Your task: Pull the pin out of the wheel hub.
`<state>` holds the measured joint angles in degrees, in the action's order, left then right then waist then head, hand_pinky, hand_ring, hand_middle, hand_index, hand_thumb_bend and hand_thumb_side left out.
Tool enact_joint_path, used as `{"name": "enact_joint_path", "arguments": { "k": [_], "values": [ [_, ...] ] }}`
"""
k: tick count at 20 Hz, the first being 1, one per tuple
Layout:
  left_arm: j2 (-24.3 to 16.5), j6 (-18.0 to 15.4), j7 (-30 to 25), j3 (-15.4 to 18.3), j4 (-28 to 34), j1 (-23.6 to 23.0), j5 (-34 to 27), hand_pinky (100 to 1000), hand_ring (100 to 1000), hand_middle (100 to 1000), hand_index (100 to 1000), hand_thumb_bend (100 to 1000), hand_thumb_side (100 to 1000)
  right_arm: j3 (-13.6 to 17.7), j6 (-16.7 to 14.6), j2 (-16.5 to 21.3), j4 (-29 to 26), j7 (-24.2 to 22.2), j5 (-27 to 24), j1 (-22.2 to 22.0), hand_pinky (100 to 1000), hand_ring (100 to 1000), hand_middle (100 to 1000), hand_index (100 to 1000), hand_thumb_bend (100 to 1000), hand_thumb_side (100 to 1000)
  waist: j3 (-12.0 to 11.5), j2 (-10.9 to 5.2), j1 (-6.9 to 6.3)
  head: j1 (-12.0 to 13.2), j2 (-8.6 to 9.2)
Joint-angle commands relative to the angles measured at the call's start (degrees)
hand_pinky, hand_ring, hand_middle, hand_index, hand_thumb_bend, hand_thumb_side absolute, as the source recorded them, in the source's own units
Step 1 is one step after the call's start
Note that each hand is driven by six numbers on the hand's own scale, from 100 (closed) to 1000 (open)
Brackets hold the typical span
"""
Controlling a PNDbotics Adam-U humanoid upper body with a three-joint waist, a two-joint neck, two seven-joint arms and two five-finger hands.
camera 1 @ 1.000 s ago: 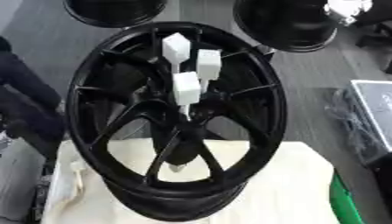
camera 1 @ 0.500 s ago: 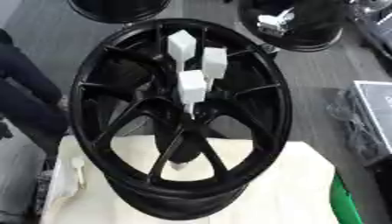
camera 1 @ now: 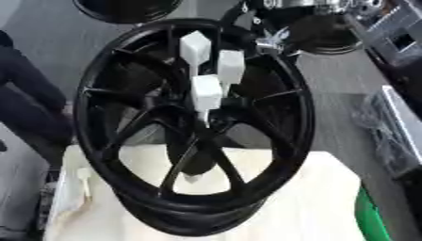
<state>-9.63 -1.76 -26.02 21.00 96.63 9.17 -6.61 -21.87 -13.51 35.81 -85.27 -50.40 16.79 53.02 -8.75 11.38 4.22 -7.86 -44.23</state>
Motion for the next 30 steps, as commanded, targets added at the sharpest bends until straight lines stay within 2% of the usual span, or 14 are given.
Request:
{"name": "enact_joint_path", "arguments": {
  "k": [1, 8, 18, 23, 26, 27, 28, 30],
  "values": [
    [-1.37, 0.01, -0.21, -0.16, 0.49, 0.73, 0.12, 486, 448, 507, 633, 670, 338, 0.80, -2.10, 0.44, 0.37, -1.48, 4.49, 1.25, 737, 453, 882, 958, 100, 695, 0.06, -0.85, -0.35, -0.25, 0.38],
    [-1.26, -0.14, -0.28, -0.22, 0.35, 0.67, 0.20, 485, 448, 507, 633, 674, 341, 1.27, -4.37, -0.83, 3.54, -1.57, 10.21, 1.60, 734, 443, 884, 961, 100, 671, -0.28, -0.83, -0.51, -0.21, 0.35],
    [-1.13, -0.13, -0.38, -0.26, 0.27, 0.63, 0.37, 485, 448, 507, 633, 679, 344, 0.91, -5.67, -2.24, 5.68, -1.57, 12.73, 2.00, 721, 407, 839, 931, 100, 686, -0.53, -0.81, -0.50, -0.28, 0.33],
    [-1.09, -0.12, -0.45, -0.23, 0.26, 0.64, 0.44, 486, 448, 507, 634, 681, 346, 0.36, -6.19, -2.47, 6.06, -1.57, 13.13, 1.86, 715, 393, 812, 928, 100, 728, -0.58, -0.80, -0.50, -0.28, 0.37],
    [-1.10, -0.10, -0.39, -0.17, 0.25, 0.59, 0.44, 486, 448, 507, 634, 682, 347, 1.16, -5.72, -2.24, 5.82, -1.57, 12.26, 2.21, 714, 393, 814, 933, 100, 749, -0.49, -0.87, -0.48, -0.21, 0.39],
    [-1.10, -0.09, -0.38, -0.16, 0.24, 0.58, 0.43, 486, 448, 507, 634, 682, 348, 1.48, -5.47, -2.09, 5.62, -1.57, 11.74, 2.36, 713, 391, 814, 934, 100, 820, -0.45, -0.91, -0.47, -0.18, 0.40],
    [-1.12, -0.07, -0.38, -0.15, 0.23, 0.56, 0.43, 486, 448, 507, 634, 683, 347, 1.76, -5.21, -1.91, 5.34, -1.57, 11.17, 2.52, 712, 390, 814, 935, 100, 763, -0.39, -0.96, -0.45, -0.15, 0.41],
    [-1.14, -0.02, -0.36, -0.13, 0.20, 0.53, 0.44, 486, 448, 507, 634, 684, 347, 2.22, -4.71, -1.41, 4.50, -1.57, 9.90, 2.83, 712, 390, 814, 937, 100, 782, -0.23, -1.04, -0.41, -0.07, 0.40]
  ]
}}
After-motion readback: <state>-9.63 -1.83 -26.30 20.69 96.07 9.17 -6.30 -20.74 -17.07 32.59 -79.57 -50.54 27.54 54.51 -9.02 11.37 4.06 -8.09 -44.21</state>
